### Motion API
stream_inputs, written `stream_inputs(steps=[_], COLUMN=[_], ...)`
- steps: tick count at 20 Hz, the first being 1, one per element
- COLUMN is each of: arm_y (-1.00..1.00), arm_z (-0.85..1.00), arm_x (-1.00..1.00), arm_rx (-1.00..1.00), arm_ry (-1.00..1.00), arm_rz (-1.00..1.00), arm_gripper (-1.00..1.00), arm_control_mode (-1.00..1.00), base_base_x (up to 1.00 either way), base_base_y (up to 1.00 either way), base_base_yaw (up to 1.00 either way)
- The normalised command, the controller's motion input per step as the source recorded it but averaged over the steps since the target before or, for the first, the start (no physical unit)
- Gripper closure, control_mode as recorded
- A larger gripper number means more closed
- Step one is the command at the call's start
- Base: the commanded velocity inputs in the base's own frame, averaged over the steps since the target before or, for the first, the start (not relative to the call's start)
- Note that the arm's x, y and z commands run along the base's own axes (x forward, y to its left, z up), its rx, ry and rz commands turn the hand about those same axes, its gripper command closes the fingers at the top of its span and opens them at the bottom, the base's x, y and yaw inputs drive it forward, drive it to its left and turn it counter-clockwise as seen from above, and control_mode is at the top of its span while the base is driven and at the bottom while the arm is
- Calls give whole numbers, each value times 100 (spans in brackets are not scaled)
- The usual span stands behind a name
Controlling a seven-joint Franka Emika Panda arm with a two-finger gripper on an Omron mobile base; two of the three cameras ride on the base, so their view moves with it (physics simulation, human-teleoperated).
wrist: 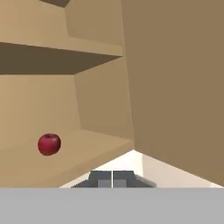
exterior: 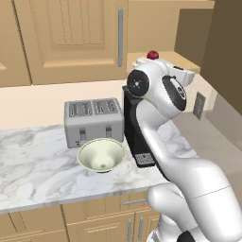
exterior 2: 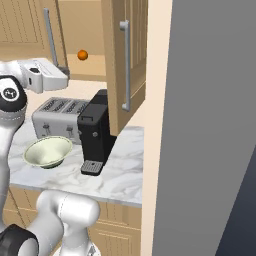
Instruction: Open the cabinet. Pick the banana and apple from the cabinet and place them into the bowl. Then close the cabinet.
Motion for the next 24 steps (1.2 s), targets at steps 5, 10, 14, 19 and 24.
stream_inputs(steps=[5,10,14,19,24], arm_y=[52,15,11,16,21], arm_z=[-4,0,0,0,0], arm_x=[25,23,26,16,0], arm_rx=[0,0,0,0,0], arm_ry=[-10,-9,-5,-6,-6], arm_rz=[24,14,10,7,5], arm_gripper=[-100,-100,-100,-100,-100], arm_control_mode=[-100,-100,-100,-100,-100], base_base_x=[0,0,0,0,0], base_base_y=[0,0,0,0,0], base_base_yaw=[0,0,0,0,0])
